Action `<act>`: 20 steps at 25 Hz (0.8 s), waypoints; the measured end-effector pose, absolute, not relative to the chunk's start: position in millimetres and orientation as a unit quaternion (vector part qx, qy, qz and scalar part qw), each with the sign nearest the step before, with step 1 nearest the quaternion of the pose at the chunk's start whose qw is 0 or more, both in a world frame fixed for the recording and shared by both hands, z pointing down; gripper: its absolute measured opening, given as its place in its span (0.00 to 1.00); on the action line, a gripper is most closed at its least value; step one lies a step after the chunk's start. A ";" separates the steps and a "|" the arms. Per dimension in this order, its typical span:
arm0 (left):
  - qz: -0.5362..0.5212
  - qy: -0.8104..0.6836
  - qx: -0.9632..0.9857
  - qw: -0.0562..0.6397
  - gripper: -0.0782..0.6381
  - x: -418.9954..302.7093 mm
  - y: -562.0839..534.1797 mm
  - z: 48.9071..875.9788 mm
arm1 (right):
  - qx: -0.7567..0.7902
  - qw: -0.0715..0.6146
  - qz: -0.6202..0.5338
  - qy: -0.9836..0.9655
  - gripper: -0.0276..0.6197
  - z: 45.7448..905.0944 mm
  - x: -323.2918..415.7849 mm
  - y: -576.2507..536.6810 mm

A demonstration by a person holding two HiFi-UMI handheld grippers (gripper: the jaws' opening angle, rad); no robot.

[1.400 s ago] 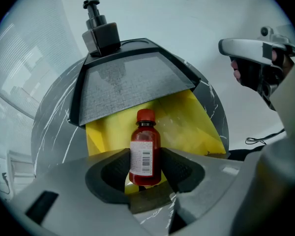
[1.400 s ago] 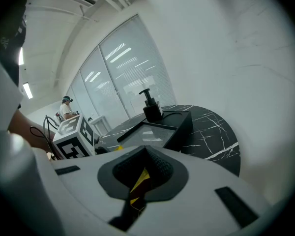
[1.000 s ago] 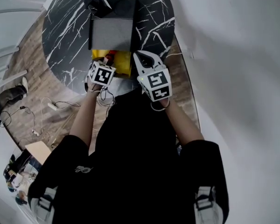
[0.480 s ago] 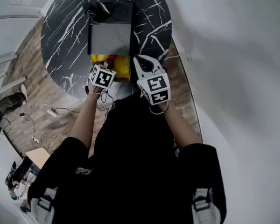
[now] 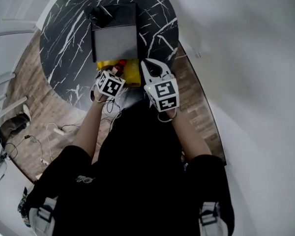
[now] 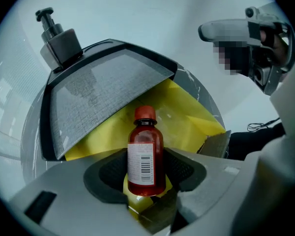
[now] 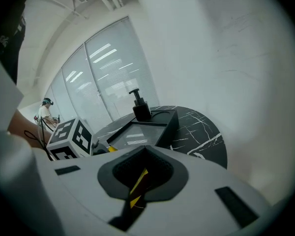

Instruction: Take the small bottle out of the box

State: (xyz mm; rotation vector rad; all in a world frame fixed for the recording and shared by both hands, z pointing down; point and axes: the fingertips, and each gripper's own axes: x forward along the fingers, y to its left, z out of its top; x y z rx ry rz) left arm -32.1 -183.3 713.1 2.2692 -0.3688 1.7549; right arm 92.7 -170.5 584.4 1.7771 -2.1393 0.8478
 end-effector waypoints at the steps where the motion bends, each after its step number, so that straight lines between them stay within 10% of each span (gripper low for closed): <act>1: 0.604 -0.115 0.780 0.117 0.40 -31.7 -182.7 713.5 | 0.612 0.116 0.287 -0.728 0.04 582.2 92.5 -169.9; 20: 0.567 -0.155 0.802 0.103 0.40 -28.4 -162.3 702.6 | 0.606 0.104 0.273 -0.740 0.04 569.8 88.4 -136.8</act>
